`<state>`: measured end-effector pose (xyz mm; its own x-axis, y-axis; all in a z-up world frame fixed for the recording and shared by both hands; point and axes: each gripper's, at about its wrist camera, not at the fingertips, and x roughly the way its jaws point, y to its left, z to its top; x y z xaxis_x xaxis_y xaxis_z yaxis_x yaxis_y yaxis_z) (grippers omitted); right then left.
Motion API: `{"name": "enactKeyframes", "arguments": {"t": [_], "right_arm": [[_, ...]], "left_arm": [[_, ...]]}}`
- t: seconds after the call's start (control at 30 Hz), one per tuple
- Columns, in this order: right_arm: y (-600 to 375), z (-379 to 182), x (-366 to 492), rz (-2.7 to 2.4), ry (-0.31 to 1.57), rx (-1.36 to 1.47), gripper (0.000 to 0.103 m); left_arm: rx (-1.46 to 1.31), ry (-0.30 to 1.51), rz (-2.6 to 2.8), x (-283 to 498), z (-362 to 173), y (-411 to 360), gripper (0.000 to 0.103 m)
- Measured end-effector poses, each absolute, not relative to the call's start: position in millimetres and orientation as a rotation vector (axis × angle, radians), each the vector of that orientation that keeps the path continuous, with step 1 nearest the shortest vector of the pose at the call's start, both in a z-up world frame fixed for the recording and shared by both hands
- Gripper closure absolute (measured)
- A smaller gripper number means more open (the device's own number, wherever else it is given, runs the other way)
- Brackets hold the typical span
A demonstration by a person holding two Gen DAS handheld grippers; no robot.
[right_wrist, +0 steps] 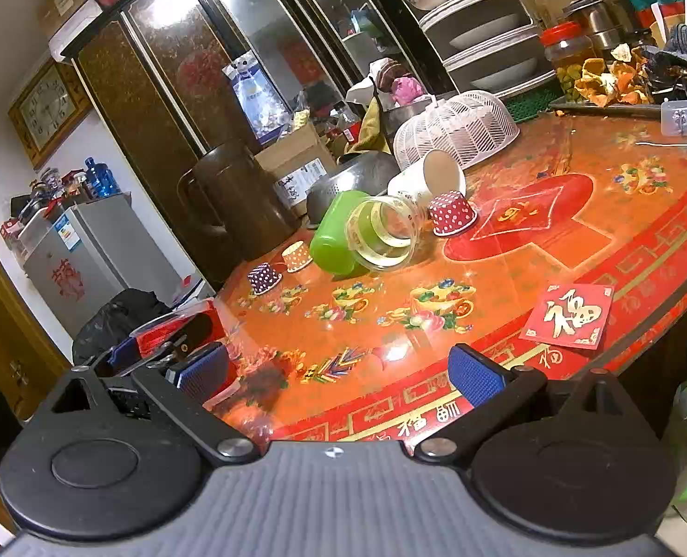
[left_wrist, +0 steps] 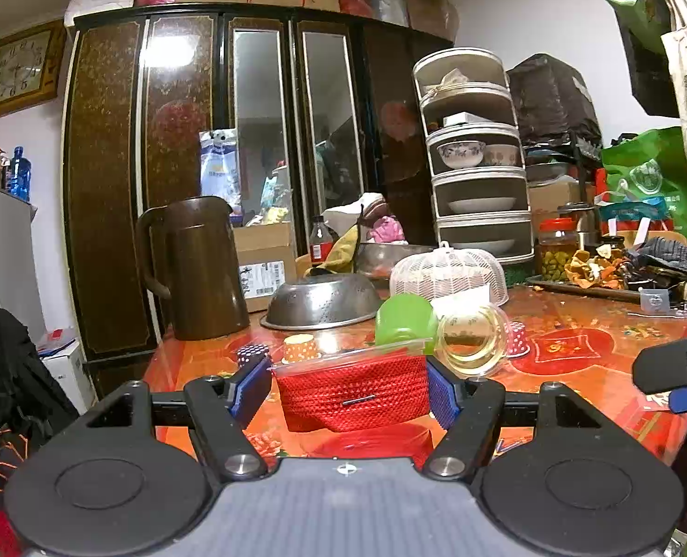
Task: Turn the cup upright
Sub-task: 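Rotate the held cup rim-up with the left tool and lower it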
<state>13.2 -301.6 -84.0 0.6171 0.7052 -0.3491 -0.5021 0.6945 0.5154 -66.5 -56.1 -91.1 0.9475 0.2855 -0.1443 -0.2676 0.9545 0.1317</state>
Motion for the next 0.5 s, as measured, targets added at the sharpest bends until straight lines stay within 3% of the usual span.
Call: {"name": "enactKeyframes", "arguments": {"t": [0.5], "right_arm": [[-300.0, -90.1, 9.7, 0.727, 0.572, 0.399, 0.001]], "left_arm": [[0.153, 0.092, 0.269, -93.0, -120.4, -67.0, 0.030]]}}
